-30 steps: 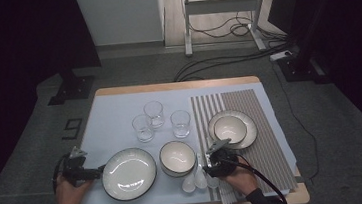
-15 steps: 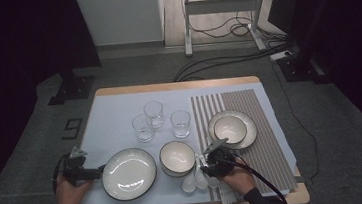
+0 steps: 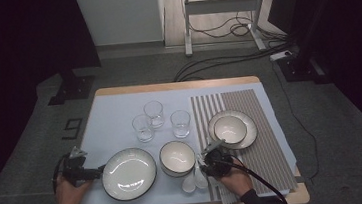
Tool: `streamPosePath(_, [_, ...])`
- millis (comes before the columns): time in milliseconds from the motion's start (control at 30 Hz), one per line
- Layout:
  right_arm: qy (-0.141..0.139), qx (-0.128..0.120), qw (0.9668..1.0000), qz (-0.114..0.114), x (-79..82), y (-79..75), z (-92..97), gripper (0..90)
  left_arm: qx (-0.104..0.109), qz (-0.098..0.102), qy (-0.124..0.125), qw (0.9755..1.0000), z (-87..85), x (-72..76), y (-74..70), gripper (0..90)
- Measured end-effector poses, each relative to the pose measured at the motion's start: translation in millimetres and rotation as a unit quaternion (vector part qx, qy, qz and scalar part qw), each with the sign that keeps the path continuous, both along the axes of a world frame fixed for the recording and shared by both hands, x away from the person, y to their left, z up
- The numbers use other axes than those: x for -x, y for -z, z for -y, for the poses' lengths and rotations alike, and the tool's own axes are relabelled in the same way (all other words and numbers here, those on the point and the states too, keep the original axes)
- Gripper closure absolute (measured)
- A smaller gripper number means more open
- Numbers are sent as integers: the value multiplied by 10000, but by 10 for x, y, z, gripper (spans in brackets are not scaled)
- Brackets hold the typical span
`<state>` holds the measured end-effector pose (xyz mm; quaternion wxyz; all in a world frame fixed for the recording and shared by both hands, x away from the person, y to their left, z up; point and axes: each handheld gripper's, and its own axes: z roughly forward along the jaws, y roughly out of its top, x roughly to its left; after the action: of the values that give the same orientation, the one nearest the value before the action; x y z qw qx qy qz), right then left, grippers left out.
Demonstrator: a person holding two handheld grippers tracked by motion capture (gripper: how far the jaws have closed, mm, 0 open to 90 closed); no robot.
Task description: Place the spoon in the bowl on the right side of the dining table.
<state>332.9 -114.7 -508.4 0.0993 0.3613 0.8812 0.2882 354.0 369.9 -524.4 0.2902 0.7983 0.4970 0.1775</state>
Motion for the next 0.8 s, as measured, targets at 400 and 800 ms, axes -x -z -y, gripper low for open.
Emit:
streamPosePath(400, [123, 12, 9999, -48, -5, -9, -19, 760, -2, 0, 2, 10000, 0, 0, 0, 0])
streamPosePath(800, [204, -60, 9995, -220, -23, -30, -25, 839, 1, -1, 1, 10000, 0, 0, 0, 0])
